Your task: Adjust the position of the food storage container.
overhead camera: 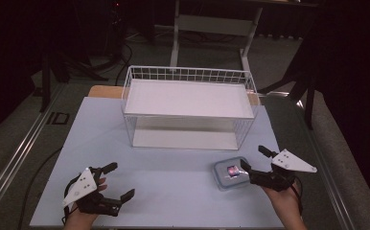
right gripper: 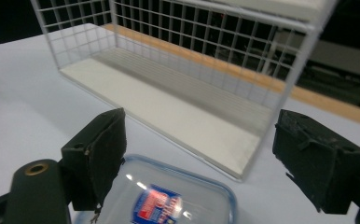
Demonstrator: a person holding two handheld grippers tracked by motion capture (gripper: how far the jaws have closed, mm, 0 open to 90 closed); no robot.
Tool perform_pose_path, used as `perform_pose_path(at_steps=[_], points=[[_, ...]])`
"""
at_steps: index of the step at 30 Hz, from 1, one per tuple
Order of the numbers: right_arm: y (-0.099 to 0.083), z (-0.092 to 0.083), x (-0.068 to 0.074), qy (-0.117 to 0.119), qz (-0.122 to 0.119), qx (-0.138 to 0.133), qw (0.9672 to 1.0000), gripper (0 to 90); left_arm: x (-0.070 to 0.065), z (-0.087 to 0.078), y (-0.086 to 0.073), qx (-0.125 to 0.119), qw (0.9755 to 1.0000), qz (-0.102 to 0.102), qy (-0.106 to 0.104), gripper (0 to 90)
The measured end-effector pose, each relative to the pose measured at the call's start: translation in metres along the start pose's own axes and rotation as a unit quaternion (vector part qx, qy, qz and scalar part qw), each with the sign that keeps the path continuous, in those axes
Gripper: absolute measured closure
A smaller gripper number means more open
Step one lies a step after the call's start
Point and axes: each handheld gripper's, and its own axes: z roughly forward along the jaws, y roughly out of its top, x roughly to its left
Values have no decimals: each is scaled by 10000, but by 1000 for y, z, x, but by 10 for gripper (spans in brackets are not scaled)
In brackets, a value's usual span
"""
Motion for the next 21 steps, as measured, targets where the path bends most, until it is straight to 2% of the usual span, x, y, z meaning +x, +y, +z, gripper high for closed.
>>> perform_pose_path(at_steps=[2,6,10,11,15,21], points=[[-4,2,-7,11,85,64,9999,244,0,0,0,-16,10000,-3,10,4],[-13,5,-17,-183,62,267,9995,319,1,-1,0,-19,10000,-1,8,4],[-23,8,-25,-188,39,532,9984,439,0,-1,1,-18,10000,38,19,4],[-26,9,-28,-272,7,594,9979,452,1,-1,1,-19,10000,35,19,4],[-37,10,-36,-370,112,743,9965,547,1,-1,0,-24,10000,-3,21,4],[-51,10,-44,-541,8,1085,9926,665,0,-1,1,-7,10000,54,18,4]])
